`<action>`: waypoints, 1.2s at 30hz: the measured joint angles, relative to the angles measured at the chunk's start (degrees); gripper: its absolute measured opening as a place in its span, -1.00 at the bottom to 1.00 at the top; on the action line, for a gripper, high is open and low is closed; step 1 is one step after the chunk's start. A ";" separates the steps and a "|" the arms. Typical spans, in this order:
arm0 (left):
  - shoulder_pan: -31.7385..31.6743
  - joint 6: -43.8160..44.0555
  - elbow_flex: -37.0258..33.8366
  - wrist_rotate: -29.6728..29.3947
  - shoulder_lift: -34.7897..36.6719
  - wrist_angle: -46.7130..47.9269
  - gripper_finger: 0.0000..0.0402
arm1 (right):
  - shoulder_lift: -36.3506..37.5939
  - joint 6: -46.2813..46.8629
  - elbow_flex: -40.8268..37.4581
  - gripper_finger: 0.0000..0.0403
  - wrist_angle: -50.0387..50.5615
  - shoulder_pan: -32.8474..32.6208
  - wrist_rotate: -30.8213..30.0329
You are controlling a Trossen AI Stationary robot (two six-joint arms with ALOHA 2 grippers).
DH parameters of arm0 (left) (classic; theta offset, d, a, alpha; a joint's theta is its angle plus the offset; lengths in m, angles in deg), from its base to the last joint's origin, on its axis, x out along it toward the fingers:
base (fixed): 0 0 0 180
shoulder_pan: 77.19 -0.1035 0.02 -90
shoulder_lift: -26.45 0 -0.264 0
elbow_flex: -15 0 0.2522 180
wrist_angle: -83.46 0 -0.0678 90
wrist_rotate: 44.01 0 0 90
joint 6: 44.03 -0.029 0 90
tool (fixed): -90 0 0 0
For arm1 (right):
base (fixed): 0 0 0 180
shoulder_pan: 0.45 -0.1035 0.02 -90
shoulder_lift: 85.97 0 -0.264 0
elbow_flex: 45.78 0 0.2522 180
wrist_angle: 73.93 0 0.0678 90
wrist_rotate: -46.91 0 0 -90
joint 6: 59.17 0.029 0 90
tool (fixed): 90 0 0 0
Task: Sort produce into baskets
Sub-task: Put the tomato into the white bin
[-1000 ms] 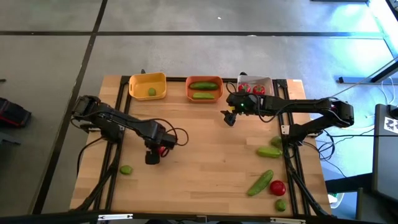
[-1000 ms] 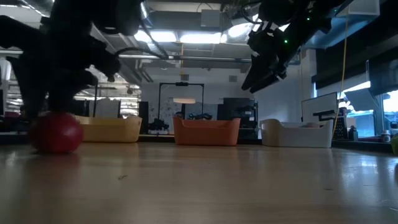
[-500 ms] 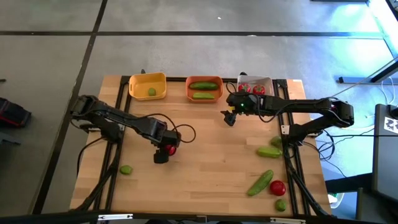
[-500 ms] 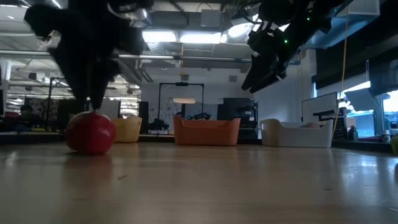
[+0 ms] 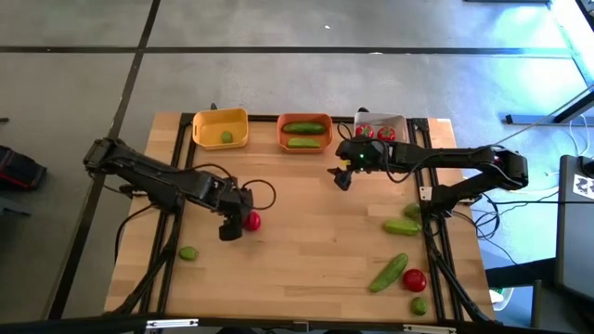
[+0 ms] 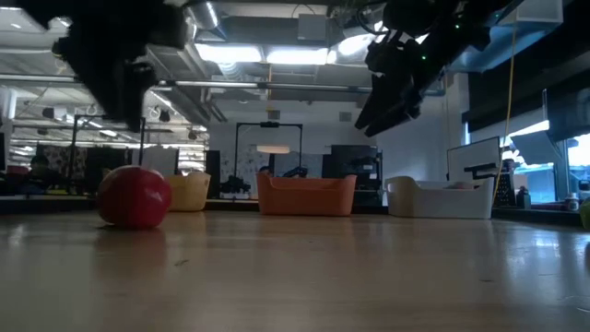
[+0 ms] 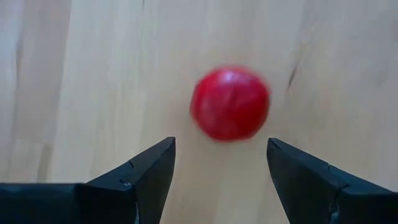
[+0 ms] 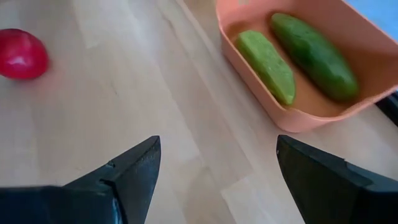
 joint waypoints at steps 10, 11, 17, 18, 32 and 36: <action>3.53 5.79 -9.69 0.22 -0.02 -2.28 0.24 | -1.33 -0.66 0.08 0.54 -3.64 -2.46 1.43; 3.53 6.03 -10.67 0.20 -0.02 -3.90 0.24 | -1.83 -1.09 0.08 0.54 -4.93 -3.05 1.55; 2.75 5.70 -14.92 0.22 -1.15 -17.26 0.24 | -4.80 -2.92 0.10 0.54 -10.95 -6.64 2.83; 2.46 5.52 -15.34 0.15 -1.55 -19.17 0.24 | -5.45 -3.17 0.08 0.54 -11.51 -7.09 2.96; -5.47 -1.83 -16.40 -0.33 -10.22 -40.99 0.24 | -14.16 -2.07 0.04 0.54 -17.25 -8.98 4.74; -8.86 -4.45 -16.40 -0.34 -11.73 -46.23 0.24 | -15.11 -1.76 0.04 0.54 -18.91 -8.98 4.93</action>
